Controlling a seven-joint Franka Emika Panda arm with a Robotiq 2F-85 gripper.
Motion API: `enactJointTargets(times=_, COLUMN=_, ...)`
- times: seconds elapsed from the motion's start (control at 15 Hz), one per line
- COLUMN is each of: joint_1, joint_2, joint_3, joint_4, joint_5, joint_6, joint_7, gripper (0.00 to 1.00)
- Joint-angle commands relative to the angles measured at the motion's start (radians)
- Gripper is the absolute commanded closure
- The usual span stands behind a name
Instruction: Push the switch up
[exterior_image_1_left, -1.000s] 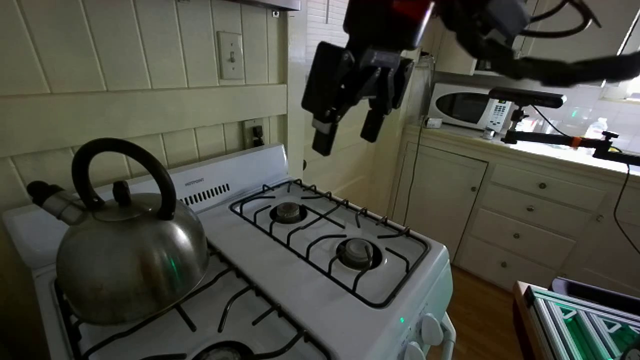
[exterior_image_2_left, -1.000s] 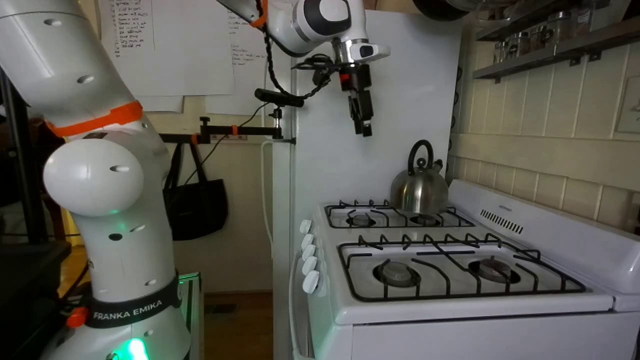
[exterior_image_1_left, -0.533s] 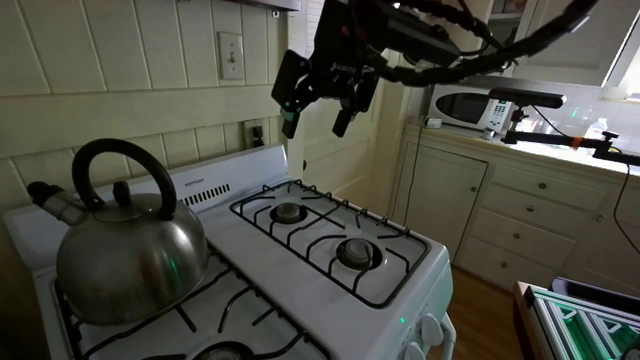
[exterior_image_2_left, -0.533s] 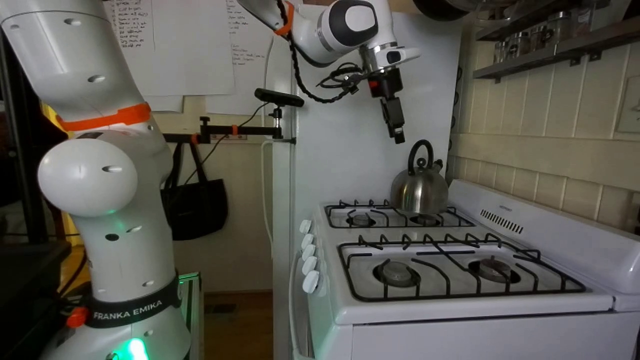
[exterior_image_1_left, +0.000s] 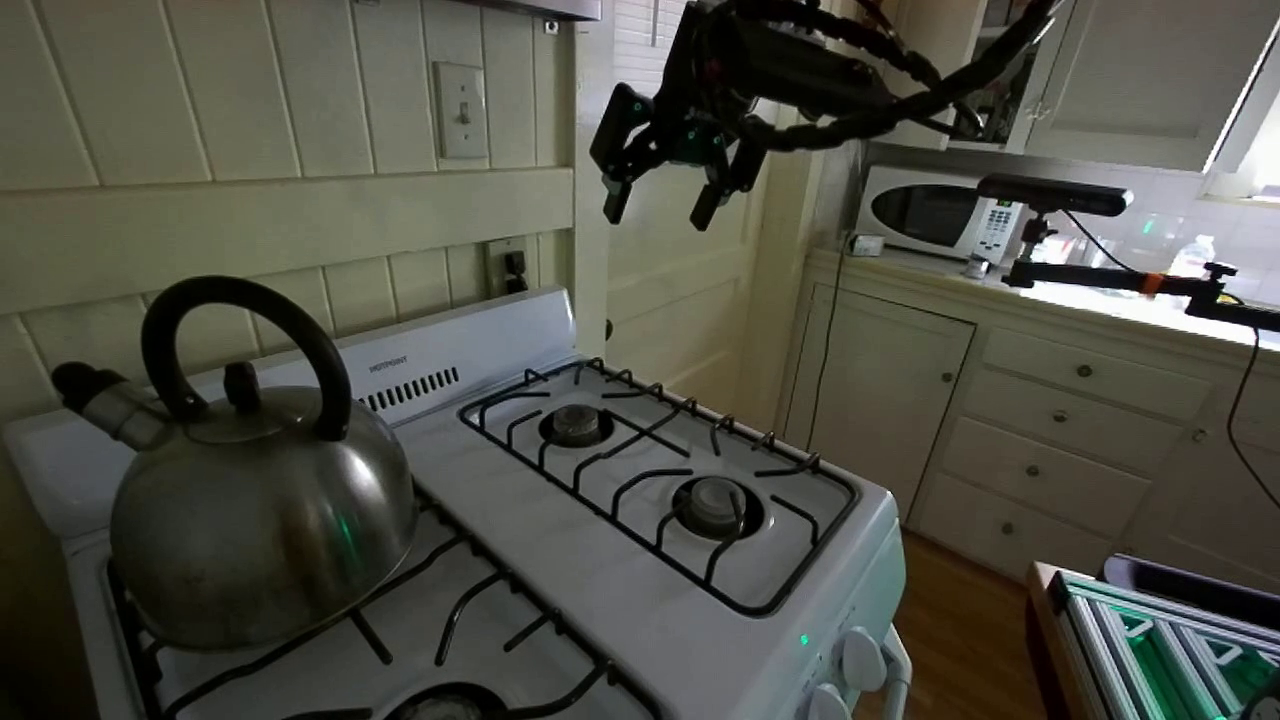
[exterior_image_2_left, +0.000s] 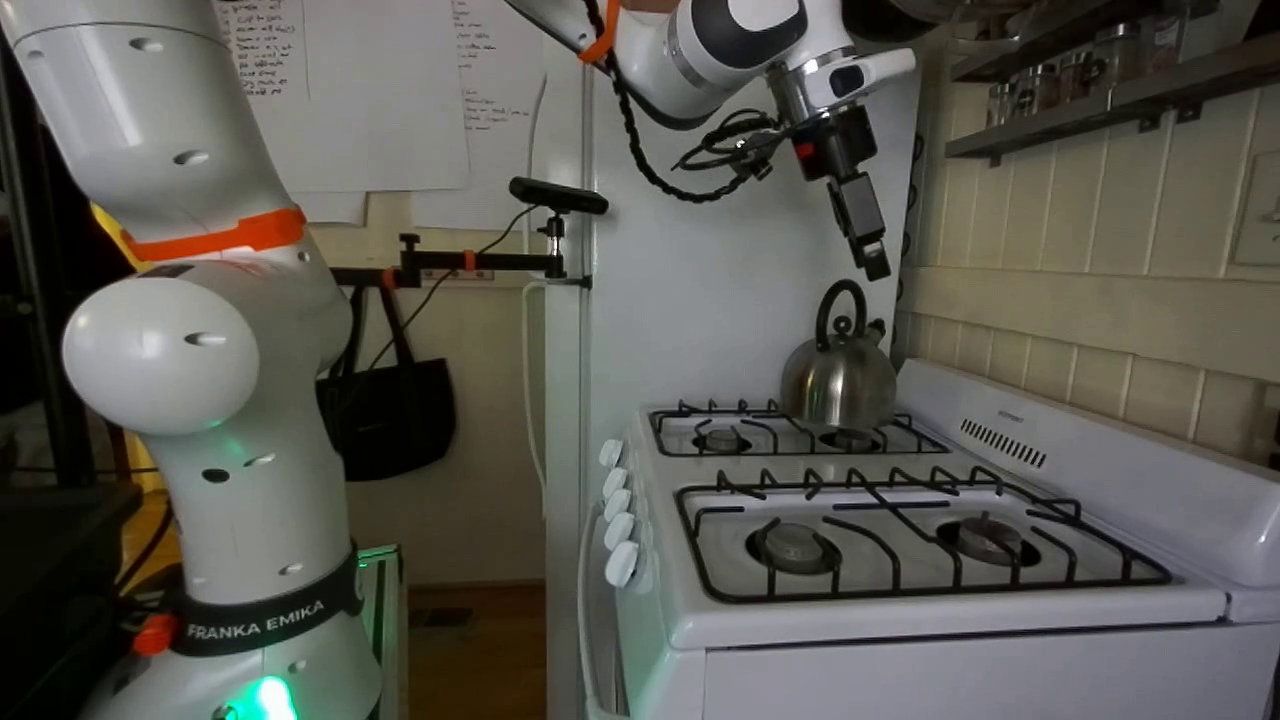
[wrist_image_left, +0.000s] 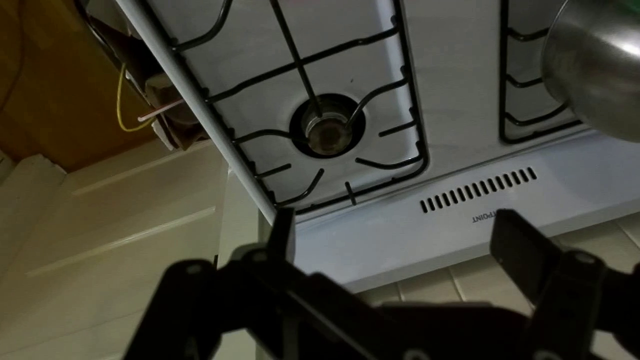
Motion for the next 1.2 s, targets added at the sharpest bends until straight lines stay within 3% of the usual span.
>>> enactJointTargets(times=0.0, joint_1=0.012, joint_2=0.000, joint_3=-0.006, joint_4=0.002, joint_5=-0.002, joint_6=-0.003, joint_7=0.001, gripper=0.00)
enactJointTargets(times=0.33, joint_1=0.012, joint_2=0.009, joint_3=-0.001, joint_4=0.006, joint_5=-0.012, joint_6=0.008, joint_7=0.016, gripper=0.00)
enactJointTargets(times=0.8, joint_1=0.016, joint_2=0.158, joint_3=-0.009, joint_4=0.086, joint_5=-0.010, joint_6=0.188, joint_7=0.100, gripper=0.00)
enactJointTargets(times=1.13, joint_1=0.025, joint_2=0.309, joint_3=-0.052, joint_4=0.199, joint_5=-0.015, joint_6=0.288, joint_7=0.100, gripper=0.00)
